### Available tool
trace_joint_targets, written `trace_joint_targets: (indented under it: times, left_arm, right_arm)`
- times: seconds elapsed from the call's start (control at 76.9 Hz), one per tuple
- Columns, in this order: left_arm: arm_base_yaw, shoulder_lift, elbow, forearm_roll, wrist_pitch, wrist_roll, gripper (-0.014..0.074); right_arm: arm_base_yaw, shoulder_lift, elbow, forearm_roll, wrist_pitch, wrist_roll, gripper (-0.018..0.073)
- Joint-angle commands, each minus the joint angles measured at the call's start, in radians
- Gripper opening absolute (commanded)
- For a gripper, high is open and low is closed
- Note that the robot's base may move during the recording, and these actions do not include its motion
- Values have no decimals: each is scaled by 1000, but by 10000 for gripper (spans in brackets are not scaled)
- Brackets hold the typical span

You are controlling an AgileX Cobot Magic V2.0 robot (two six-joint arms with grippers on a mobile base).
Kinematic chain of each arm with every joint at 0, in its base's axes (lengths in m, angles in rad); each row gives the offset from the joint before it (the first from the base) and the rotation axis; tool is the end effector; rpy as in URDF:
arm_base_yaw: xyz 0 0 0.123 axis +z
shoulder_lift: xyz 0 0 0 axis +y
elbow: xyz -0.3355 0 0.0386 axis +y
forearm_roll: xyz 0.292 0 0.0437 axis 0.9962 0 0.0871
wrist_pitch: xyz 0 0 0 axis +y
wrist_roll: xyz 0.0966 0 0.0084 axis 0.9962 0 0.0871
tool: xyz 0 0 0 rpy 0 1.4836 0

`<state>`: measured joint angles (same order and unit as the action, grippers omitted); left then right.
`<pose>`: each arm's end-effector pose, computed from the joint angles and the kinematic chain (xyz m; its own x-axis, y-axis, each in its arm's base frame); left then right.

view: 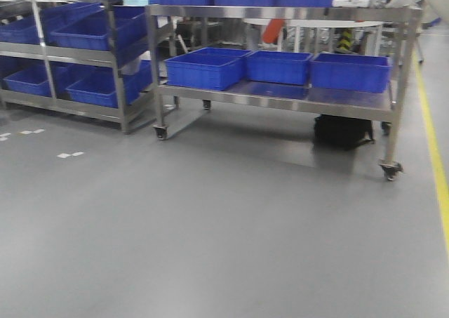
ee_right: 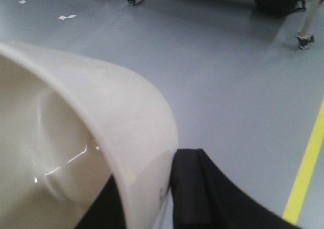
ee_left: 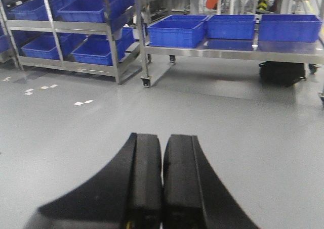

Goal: Move white bin to right shelf second layer
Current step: 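Turn toward the blue crate racks carrying the bin in the right gripper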

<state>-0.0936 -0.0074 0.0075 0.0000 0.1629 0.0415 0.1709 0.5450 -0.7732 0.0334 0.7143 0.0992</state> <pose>0.0527 -0.0049 0.1954 -0.0715 0.0484 -0.9963 0.0965 0.9945 0.0414 0.0952 0.0186 0.4009 -0.4031 0.0564 -0.9134 -0.1410 0.9824 0.1228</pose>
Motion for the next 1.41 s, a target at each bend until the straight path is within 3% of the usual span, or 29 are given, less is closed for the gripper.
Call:
trace_joint_targets:
  times: [0.0,1.392]
  left_arm:
    - [-5,-14,37,0,-85,-3,85]
    - [-8,-14,37,0,-85,-3,85]
  right_arm:
    - [-6,1,-31,1,-96,-4,55]
    - [-6,1,-31,1,-96,-4,55]
